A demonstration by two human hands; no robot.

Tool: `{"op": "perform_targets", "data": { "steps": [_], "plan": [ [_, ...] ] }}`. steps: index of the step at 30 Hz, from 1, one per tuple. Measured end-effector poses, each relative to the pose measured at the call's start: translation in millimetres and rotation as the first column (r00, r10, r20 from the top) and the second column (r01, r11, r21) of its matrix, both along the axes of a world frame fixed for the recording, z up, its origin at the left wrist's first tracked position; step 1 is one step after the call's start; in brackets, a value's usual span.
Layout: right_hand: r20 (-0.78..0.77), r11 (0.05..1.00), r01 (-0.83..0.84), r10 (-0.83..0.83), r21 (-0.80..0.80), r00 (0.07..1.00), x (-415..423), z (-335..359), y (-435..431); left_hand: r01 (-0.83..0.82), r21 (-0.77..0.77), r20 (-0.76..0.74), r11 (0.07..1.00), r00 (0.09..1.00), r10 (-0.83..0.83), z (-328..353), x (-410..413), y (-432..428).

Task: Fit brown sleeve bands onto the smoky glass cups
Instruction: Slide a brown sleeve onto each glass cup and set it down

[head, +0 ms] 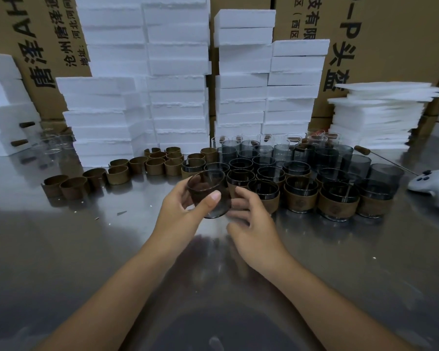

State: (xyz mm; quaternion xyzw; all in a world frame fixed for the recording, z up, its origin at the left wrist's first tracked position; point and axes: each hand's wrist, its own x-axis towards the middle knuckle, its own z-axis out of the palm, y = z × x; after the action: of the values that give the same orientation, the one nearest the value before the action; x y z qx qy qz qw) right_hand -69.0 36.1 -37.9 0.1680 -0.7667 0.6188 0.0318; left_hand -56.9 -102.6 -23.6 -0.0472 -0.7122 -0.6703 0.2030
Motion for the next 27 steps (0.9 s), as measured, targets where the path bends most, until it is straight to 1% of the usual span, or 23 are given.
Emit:
{"op": "perform_targets", "data": {
  "steps": [3, 6, 10, 13, 17, 20, 22, 27],
  "plan": [
    [0.148, 0.981, 0.088, -0.062, -0.174, 0.987, 0, 9, 1, 0.000, -0.023, -0.025, 1.000, 1.000, 0.000, -1, 1, 0],
    [0.311, 0.918, 0.181, -0.068, -0.352, 0.948, 1, 16, 1, 0.030, -0.093, -0.014, 0.995, 0.999, -0.032, -3, 2, 3],
    [0.419, 0.870, 0.251, -0.057, -0.425, 0.906, 6, 20, 2, 0.068, -0.210, 0.030, 0.975, 0.998, -0.063, -8, 2, 9],
    [0.450, 0.830, 0.257, -0.008, -0.495, 0.893, 10, 23, 3, 0.086, -0.220, 0.033, 0.972, 0.996, -0.081, -9, 2, 12],
    [0.508, 0.750, 0.269, 0.101, -0.604, 0.856, 11, 26, 2, 0.126, -0.157, 0.019, 0.980, 0.992, -0.124, -8, 3, 13],
    [0.524, 0.701, 0.247, 0.210, -0.669, 0.825, 12, 25, 1, 0.167, -0.109, 0.003, 0.980, 0.986, -0.168, -7, 5, 14],
    [0.523, 0.700, 0.210, 0.268, -0.683, 0.809, 13, 24, 0, 0.183, -0.075, -0.005, 0.980, 0.983, -0.184, -6, 5, 15],
    [0.503, 0.740, 0.097, 0.348, -0.666, 0.791, 12, 23, -1, 0.203, -0.042, -0.022, 0.978, 0.979, -0.204, -3, 7, 16]
  ]
}}
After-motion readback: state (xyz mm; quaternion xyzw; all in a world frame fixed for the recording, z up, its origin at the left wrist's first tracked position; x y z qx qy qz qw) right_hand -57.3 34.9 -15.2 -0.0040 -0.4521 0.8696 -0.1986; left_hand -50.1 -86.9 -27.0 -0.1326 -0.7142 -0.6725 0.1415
